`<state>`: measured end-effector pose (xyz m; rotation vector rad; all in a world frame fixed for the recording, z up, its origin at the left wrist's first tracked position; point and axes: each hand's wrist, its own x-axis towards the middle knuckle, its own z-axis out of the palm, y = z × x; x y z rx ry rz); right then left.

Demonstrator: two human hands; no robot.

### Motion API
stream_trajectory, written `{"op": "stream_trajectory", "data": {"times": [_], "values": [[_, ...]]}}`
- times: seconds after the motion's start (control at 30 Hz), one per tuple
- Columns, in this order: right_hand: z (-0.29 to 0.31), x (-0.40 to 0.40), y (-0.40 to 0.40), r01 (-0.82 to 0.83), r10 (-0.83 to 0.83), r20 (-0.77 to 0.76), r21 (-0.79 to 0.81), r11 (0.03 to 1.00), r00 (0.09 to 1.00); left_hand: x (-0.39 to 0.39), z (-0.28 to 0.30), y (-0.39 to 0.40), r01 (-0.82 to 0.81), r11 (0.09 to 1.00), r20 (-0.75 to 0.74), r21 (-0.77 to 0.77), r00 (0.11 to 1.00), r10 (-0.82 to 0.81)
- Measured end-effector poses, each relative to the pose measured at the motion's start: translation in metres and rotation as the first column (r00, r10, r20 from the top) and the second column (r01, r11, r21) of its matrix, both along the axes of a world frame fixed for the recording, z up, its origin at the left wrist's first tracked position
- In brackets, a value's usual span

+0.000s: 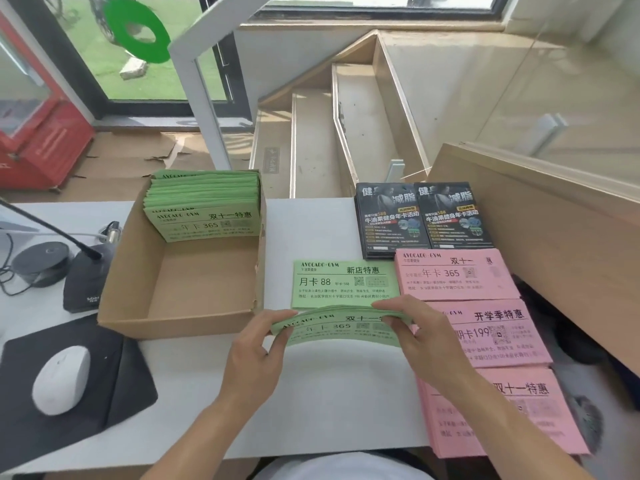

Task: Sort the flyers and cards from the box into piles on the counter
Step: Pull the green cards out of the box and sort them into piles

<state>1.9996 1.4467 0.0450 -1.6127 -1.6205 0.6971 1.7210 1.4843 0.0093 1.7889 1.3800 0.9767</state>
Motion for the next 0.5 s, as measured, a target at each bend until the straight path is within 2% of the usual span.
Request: {"op": "stream_trajectory", "data": {"times": [0.13,0.3,0.43,0.5], "values": [[-0.014,-0.002,-0.004,-0.005,0.006,0.014,-0.045,0.999,1.000,-0.001,-0.008,-0.008,0.055,0.998,-0.118,0.030,0.992,-0.052],[-0.013,-0.004,0.005,0.052,-0.055,-0.045,-0.079,0.996,0.997,0.007,-0.006,-0.002,0.079,0.992,-0.119,0.101,0.991,-0.067],[-0.004,0.002,0.032,0.138,-0.145,-0.075,-0.091,0.986,0.986,0.026,0.018,0.024,0.080,0.962,-0.238,0.260,0.971,-0.016],[0.004,0.007,0.047,0.164,-0.167,-0.053,-0.064,0.984,0.984,0.037,0.031,0.038,0.073,0.945,-0.249,0.318,0.968,0.009]]}}
